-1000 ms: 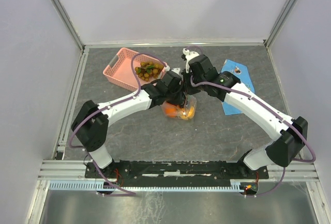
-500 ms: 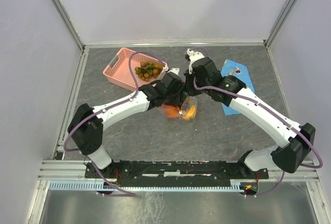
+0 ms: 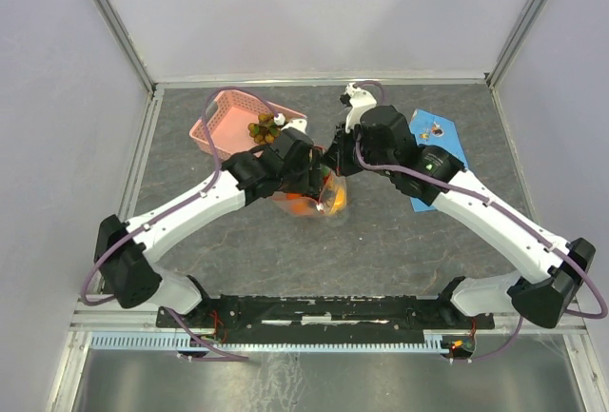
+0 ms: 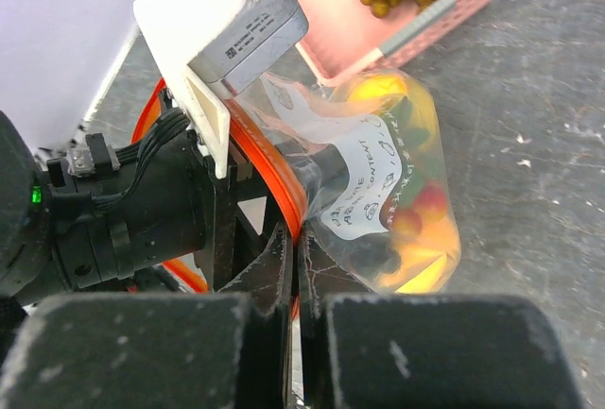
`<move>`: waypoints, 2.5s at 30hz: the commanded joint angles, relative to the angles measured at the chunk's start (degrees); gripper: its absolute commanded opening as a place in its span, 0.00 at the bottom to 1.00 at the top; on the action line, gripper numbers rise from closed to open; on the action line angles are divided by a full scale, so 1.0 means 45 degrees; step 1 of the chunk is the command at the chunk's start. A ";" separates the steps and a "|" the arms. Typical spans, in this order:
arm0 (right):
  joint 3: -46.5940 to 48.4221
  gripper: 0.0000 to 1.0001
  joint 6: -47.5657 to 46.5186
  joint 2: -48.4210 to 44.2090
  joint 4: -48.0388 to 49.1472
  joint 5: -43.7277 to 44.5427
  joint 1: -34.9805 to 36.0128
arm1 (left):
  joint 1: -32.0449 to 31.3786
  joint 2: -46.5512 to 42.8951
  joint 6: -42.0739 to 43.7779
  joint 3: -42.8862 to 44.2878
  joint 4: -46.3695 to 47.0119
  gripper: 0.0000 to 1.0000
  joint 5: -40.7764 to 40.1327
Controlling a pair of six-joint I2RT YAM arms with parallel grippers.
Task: Place the food in the zip-top bag and seal the zipper
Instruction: Place the fake fruit in the zipper food storage bag.
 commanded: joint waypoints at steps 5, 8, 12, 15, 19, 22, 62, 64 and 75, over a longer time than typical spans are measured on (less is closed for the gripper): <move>-0.0509 0.02 -0.0451 0.0839 -0.0618 0.2498 -0.0645 | -0.0228 -0.1725 0.0221 -0.0546 0.0720 0.77 0.0291; -0.0548 0.02 -0.0433 0.0909 -0.0346 0.2140 -0.0636 | -0.0190 -0.1056 0.0158 -0.0933 0.1018 0.76 0.0173; -0.0667 0.02 -0.0375 0.1061 -0.0122 0.1719 -0.0632 | -0.0076 -0.0050 0.0137 -0.1089 0.1380 0.76 0.0029; -0.0861 0.02 -0.0284 0.1099 0.0058 0.1612 -0.0652 | -0.0030 0.0538 0.0210 -0.0882 0.1466 0.76 0.0135; -0.1023 0.02 -0.0275 0.1051 0.0008 0.2121 -0.0638 | -0.0030 0.0399 0.0283 -0.0446 0.1550 0.76 0.0623; -0.0982 0.02 -0.0320 0.0954 -0.0047 0.2452 -0.0643 | -0.0029 -0.0324 0.0377 0.0045 0.1471 0.76 0.0876; -0.0380 0.02 -0.0132 0.1066 0.0529 0.0349 -0.0648 | 0.0014 -0.2586 -0.1536 -0.1497 0.7695 0.76 0.1309; -0.0289 0.02 -0.0327 0.0964 0.0287 0.0856 -0.0632 | 0.0019 -0.3020 -0.1440 -0.1309 0.7723 0.76 0.1660; 0.0055 0.02 -0.0676 0.0846 -0.0366 0.2001 -0.0629 | 0.0014 -0.4491 -0.1358 -0.0579 0.4991 0.73 0.1415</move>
